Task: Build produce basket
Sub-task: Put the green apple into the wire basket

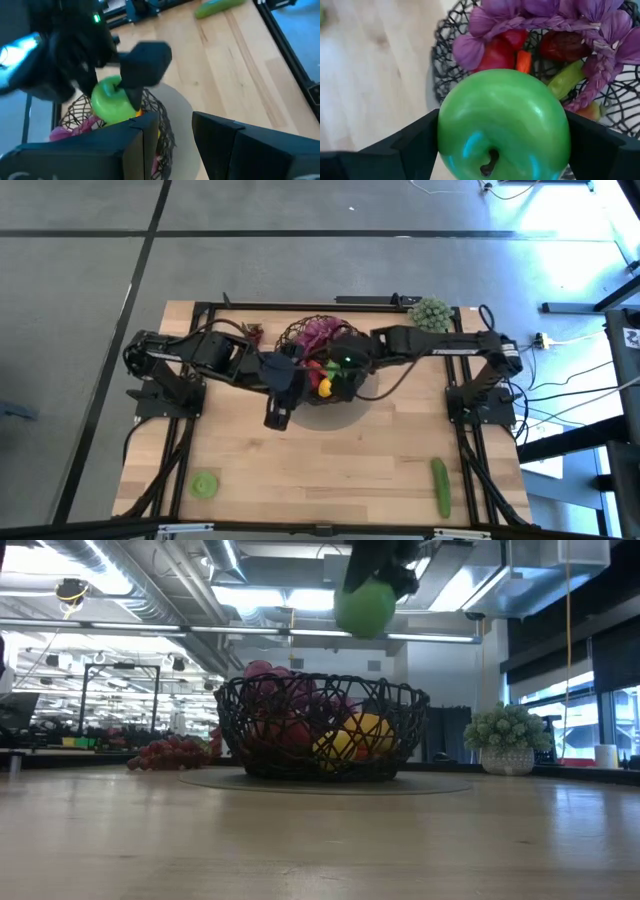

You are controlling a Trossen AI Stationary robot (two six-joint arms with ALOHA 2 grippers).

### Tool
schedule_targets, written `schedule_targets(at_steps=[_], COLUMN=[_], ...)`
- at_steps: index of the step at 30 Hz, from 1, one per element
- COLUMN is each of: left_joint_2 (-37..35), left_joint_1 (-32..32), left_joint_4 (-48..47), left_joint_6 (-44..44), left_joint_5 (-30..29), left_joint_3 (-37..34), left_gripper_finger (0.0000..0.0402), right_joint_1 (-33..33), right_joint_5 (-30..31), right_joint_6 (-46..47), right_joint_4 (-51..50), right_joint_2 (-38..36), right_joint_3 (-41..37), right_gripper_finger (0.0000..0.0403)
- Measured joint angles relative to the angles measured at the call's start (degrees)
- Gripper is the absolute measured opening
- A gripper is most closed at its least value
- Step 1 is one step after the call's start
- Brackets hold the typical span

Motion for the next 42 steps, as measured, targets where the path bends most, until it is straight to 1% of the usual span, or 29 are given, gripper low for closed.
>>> schedule_targets(at_steps=[2,4,5,7,9,11,13,17,20,26,29,32,37,42], left_joint_2=[-0.01,-0.01,0.00,0.00,-0.01,0.00,0.00,0.00,0.00,0.00,0.00,0.00,0.00,0.00], left_joint_1=[0.00,-0.12,-0.12,0.00,0.09,0.10,0.39,1.68,2.30,2.50,2.87,3.01,2.94,2.94], left_joint_4=[0.44,0.34,0.05,-1.35,-3.79,-6.29,-8.38,-10.00,-10.00,-9.99,-9.97,-9.97,-9.95,-9.95], left_joint_6=[-0.35,-0.90,-2.41,-6.03,-8.85,-11.35,-14.12,-20.07,-22.31,-22.53,-22.69,-22.83,-22.81,-22.81], left_joint_5=[-0.19,-2.31,-4.40,-10.52,-16.19,-20.45,-23.09,-24.07,-24.00,-23.98,-23.95,-23.98,-23.95,-23.96], left_joint_3=[0.00,0.00,0.00,0.00,0.00,0.00,0.00,0.00,0.00,0.00,0.00,0.00,0.00,0.00], left_gripper_finger=[0.0110,0.0110,0.0110,0.0110,0.0110,0.0110,0.0110,0.0110,0.0110,0.0110,0.0110,0.0110,0.0110,0.0110], right_joint_1=[-1.54,-3.02,-3.78,-5.17,-6.56,-7.86,-9.31,-12.49,-14.44,-16.98,-17.37,-17.56,-17.50,-17.54], right_joint_5=[-1.25,-1.28,-1.28,-1.63,-3.12,-4.10,-5.57,-9.04,-10.44,-10.86,-11.23,-14.16,-17.85,-17.90], right_joint_6=[-1.64,-2.19,-2.38,-2.67,-4.09,-6.48,-9.49,-13.39,-17.47,-21.46,-22.03,-23.65,-25.00,-25.60], right_joint_4=[0.01,0.03,0.10,0.26,0.63,1.60,2.74,4.69,6.28,7.14,7.35,7.54,8.32,9.16], right_joint_2=[1.08,1.96,2.39,3.36,4.22,5.33,6.66,9.66,12.35,16.35,16.99,17.07,17.08,17.08], right_joint_3=[0.00,0.00,0.00,0.00,0.00,0.00,0.00,-0.02,-0.02,-0.04,-0.04,-0.04,-0.04,-0.04], right_gripper_finger=[0.0336,0.0337,0.0337,0.0337,0.0337,0.0337,0.0337,0.0337,0.0337,0.0338,0.0338,0.0340,0.0358,0.0374])
